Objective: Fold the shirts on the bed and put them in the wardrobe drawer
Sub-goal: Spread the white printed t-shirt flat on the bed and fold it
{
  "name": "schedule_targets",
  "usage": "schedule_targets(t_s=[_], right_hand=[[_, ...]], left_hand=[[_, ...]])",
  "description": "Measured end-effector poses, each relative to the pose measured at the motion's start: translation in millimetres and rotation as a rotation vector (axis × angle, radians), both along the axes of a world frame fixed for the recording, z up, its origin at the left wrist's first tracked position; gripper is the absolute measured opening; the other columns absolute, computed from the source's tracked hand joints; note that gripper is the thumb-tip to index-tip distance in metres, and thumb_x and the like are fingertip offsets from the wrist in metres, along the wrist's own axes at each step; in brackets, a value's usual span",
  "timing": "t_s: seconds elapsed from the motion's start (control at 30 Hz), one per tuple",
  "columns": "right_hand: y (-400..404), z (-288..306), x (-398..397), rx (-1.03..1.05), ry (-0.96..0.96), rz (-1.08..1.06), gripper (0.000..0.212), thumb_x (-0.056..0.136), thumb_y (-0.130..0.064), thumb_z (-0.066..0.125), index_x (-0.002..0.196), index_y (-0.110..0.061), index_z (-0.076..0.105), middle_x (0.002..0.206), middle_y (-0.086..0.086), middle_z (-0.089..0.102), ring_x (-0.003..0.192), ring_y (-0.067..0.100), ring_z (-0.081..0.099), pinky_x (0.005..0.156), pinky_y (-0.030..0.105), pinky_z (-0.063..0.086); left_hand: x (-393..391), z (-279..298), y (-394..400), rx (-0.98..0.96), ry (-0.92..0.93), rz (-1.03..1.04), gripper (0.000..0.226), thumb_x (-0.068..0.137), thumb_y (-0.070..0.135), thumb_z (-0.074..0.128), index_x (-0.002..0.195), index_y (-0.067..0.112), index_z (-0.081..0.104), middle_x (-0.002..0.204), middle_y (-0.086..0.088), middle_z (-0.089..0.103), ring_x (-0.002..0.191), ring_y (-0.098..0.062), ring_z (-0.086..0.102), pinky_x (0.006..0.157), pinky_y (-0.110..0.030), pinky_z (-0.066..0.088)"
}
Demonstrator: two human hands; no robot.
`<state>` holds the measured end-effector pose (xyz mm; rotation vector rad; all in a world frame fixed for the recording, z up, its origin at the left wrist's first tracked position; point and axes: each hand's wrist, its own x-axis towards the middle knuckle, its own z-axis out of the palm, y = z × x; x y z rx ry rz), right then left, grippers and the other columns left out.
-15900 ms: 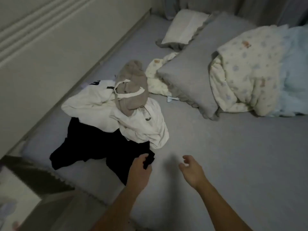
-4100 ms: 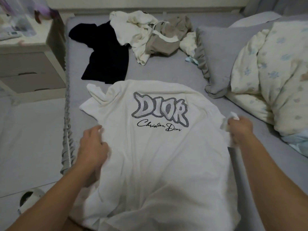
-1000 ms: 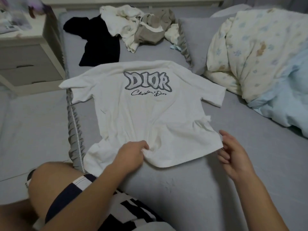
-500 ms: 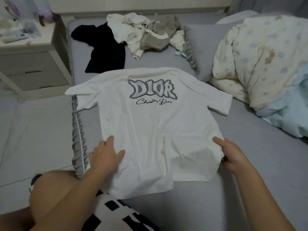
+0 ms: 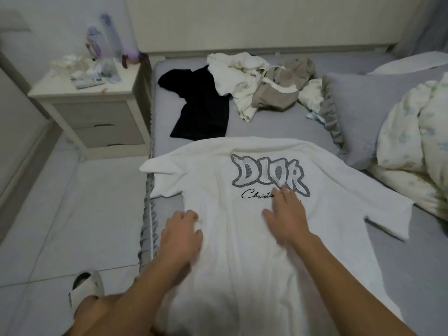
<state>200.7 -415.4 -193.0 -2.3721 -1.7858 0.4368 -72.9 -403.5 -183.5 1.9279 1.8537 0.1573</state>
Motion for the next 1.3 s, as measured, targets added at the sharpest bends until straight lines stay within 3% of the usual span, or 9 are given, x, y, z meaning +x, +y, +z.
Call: schedule_targets(t_s=[0.2, 0.43, 0.57, 0.7, 0.8, 0.9, 1.03, 1.17, 1.3], right_hand=[[125.1, -14.3, -25.6, 0.071, 0.0, 0.02, 0.066, 0.097, -0.046, 0.038, 0.155, -0.022, 0.019, 0.165, 0.007, 0.006, 0.151, 0.03, 0.003, 0.121, 0.051, 0.009], [195.2, -15.8, 84.4, 0.079, -0.175, -0.261, 0.058, 0.101, -0.044, 0.03, 0.154, -0.021, 0.021, 0.164, 0.014, 0.009, 0.149, 0.037, 0.007, 0.118, 0.056, 0.008], [214.8, -13.3, 123.1, 0.139, -0.089, -0.435, 0.042, 0.1, -0.038, 0.032, 0.126, -0.017, 0.058, 0.128, 0.023, 0.057, 0.119, 0.044, 0.049, 0.103, 0.053, 0.038], [219.4, -4.0, 129.8, 0.068, 0.015, -0.372, 0.028, 0.088, -0.048, 0.057, 0.105, -0.028, 0.066, 0.102, 0.0, 0.068, 0.105, 0.027, 0.06, 0.101, 0.044, 0.036], [220.5, -0.9, 133.7, -0.032, 0.116, -0.248, 0.017, 0.074, -0.031, 0.074, 0.079, -0.026, 0.059, 0.077, -0.015, 0.062, 0.084, 0.019, 0.057, 0.091, 0.038, 0.04], [218.9, 8.9, 138.9, 0.108, 0.251, -0.173, 0.019, 0.074, -0.013, 0.071, 0.072, -0.019, 0.054, 0.067, -0.01, 0.057, 0.07, 0.018, 0.053, 0.062, 0.017, 0.04], [227.1, 25.3, 130.7, 0.615, 0.21, -0.272, 0.015, 0.078, -0.009, 0.061, 0.076, -0.022, 0.054, 0.078, -0.003, 0.059, 0.078, 0.019, 0.055, 0.073, 0.03, 0.041], [231.4, 9.6, 109.9, 0.262, -0.101, -0.339, 0.024, 0.084, -0.014, 0.059, 0.107, -0.021, 0.065, 0.121, 0.011, 0.058, 0.118, 0.034, 0.05, 0.104, 0.044, 0.029], [226.3, -4.5, 89.3, 0.272, -0.097, -0.158, 0.044, 0.09, -0.024, 0.054, 0.134, -0.018, 0.053, 0.141, 0.009, 0.049, 0.13, 0.031, 0.041, 0.109, 0.045, 0.024]], left_hand=[[6.4, -17.4, 125.0, 0.142, 0.021, -0.137, 0.053, 0.1, 0.018, 0.037, 0.152, 0.026, 0.028, 0.164, -0.003, 0.011, 0.15, -0.023, 0.012, 0.121, -0.039, 0.016], [24.3, -33.2, 247.9, 0.257, 0.044, -0.255, 0.046, 0.106, 0.028, 0.028, 0.151, 0.028, 0.032, 0.162, -0.003, 0.021, 0.148, -0.026, 0.018, 0.12, -0.047, 0.014], [51.8, -31.1, 288.8, 0.202, -0.171, -0.075, 0.042, 0.099, 0.048, 0.032, 0.135, 0.036, 0.051, 0.123, -0.001, 0.064, 0.118, -0.028, 0.048, 0.1, -0.04, 0.027], [76.2, -20.8, 304.2, 0.065, -0.013, -0.206, 0.043, 0.086, 0.07, 0.045, 0.082, 0.032, 0.066, 0.072, 0.007, 0.064, 0.084, -0.018, 0.055, 0.089, -0.036, 0.03], [77.2, -17.8, 297.7, -0.067, -0.059, -0.463, 0.026, 0.082, 0.044, 0.066, 0.068, 0.023, 0.059, 0.069, 0.004, 0.058, 0.075, -0.021, 0.056, 0.072, -0.032, 0.044], [68.1, -14.1, 290.2, 0.09, -0.437, -0.542, 0.024, 0.076, 0.02, 0.059, 0.062, 0.023, 0.04, 0.067, 0.004, 0.047, 0.066, -0.015, 0.046, 0.063, -0.033, 0.037], [60.0, -11.6, 286.5, 0.385, -0.862, -0.2, 0.027, 0.079, 0.009, 0.058, 0.068, 0.018, 0.035, 0.08, 0.0, 0.065, 0.073, -0.011, 0.056, 0.069, -0.026, 0.042], [57.4, -25.7, 286.7, 0.176, -0.346, 0.061, 0.022, 0.083, 0.033, 0.066, 0.09, 0.028, 0.046, 0.089, 0.006, 0.061, 0.078, -0.018, 0.059, 0.076, -0.036, 0.049], [57.5, -22.6, 294.3, -0.063, -0.395, 0.044, 0.05, 0.087, 0.063, 0.049, 0.083, 0.016, 0.065, 0.069, 0.008, 0.064, 0.065, -0.014, 0.06, 0.059, -0.024, 0.042]])
